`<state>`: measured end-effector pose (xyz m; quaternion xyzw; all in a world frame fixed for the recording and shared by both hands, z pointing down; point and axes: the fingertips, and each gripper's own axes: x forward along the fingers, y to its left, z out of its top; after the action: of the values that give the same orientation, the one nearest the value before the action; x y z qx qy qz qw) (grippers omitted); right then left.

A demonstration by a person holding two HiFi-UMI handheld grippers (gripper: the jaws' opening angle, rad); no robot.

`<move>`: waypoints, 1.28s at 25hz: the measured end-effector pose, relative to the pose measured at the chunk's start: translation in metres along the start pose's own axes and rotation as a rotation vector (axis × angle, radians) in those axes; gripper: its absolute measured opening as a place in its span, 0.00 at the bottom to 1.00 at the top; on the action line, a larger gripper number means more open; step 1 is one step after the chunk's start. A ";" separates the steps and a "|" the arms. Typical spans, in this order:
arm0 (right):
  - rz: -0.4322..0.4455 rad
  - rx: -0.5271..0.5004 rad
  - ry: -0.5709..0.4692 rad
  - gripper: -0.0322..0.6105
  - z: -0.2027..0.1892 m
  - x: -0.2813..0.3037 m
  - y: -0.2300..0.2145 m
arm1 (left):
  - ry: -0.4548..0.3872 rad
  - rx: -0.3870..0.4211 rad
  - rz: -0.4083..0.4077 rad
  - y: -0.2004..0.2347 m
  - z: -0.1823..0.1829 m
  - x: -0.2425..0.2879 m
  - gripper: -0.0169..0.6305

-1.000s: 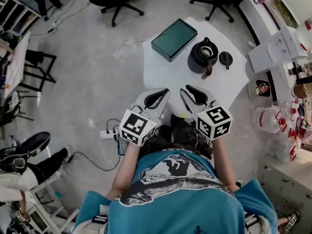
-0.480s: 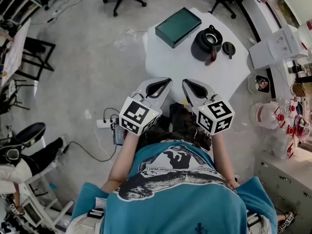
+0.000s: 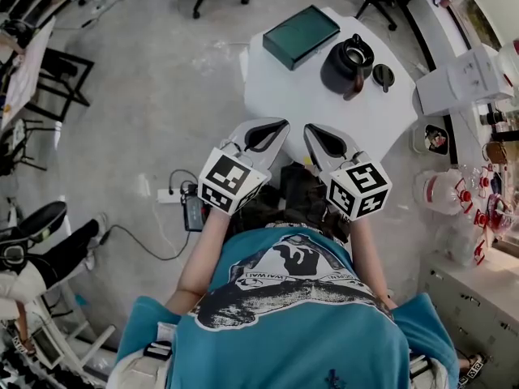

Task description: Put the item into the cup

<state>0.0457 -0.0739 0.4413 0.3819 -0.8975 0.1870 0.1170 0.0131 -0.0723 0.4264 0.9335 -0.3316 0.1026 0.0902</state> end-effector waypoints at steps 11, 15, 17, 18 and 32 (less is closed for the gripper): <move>0.011 0.031 -0.022 0.05 0.001 0.002 0.007 | 0.004 -0.011 -0.003 -0.002 -0.006 -0.004 0.03; 0.016 0.039 -0.036 0.05 0.004 0.003 0.007 | 0.009 -0.011 -0.002 0.000 -0.006 -0.004 0.03; 0.010 0.019 -0.034 0.05 0.004 0.003 0.008 | 0.009 -0.010 -0.002 0.001 -0.007 -0.005 0.03; 0.008 0.011 -0.034 0.05 0.003 0.004 0.009 | 0.009 -0.009 -0.002 0.001 -0.007 -0.006 0.03; 0.004 -0.016 0.004 0.05 -0.002 0.009 0.011 | 0.014 -0.011 -0.011 0.003 -0.008 -0.005 0.03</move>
<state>0.0317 -0.0716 0.4434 0.3787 -0.8995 0.1808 0.1216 0.0071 -0.0696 0.4327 0.9341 -0.3262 0.1069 0.0983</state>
